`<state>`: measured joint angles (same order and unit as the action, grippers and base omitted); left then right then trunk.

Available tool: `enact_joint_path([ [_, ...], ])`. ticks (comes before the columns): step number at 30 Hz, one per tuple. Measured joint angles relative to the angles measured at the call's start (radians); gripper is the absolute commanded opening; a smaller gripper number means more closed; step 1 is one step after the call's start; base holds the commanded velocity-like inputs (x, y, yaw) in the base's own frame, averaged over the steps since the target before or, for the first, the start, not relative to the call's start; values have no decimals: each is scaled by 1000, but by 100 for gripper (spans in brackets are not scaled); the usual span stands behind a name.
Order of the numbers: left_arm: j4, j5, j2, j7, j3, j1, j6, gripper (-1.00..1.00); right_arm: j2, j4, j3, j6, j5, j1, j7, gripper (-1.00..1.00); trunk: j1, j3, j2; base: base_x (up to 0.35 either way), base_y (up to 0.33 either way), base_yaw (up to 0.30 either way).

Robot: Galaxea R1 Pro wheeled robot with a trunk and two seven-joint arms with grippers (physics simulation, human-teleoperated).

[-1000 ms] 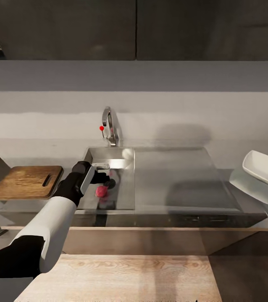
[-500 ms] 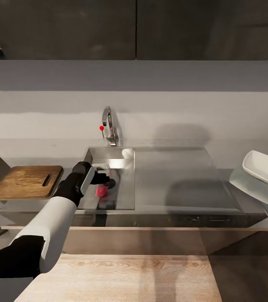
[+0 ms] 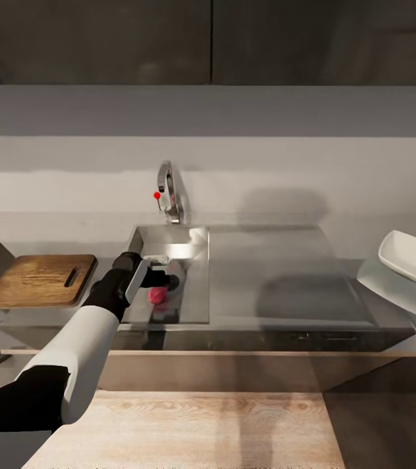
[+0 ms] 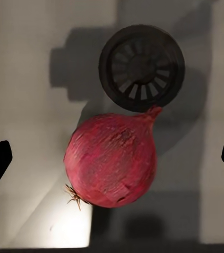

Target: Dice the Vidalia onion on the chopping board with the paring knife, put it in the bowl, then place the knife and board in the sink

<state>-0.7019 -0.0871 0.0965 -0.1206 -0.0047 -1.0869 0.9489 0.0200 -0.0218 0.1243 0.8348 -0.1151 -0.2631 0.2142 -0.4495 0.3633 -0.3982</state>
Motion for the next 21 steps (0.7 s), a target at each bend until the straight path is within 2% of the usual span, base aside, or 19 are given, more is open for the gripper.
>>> enact_joint_path([
  [21, 1, 1, -1, 1, 0, 0, 0, 100, 0, 0, 0, -1, 0, 0, 0, 100, 0, 34, 0, 28, 0, 0],
])
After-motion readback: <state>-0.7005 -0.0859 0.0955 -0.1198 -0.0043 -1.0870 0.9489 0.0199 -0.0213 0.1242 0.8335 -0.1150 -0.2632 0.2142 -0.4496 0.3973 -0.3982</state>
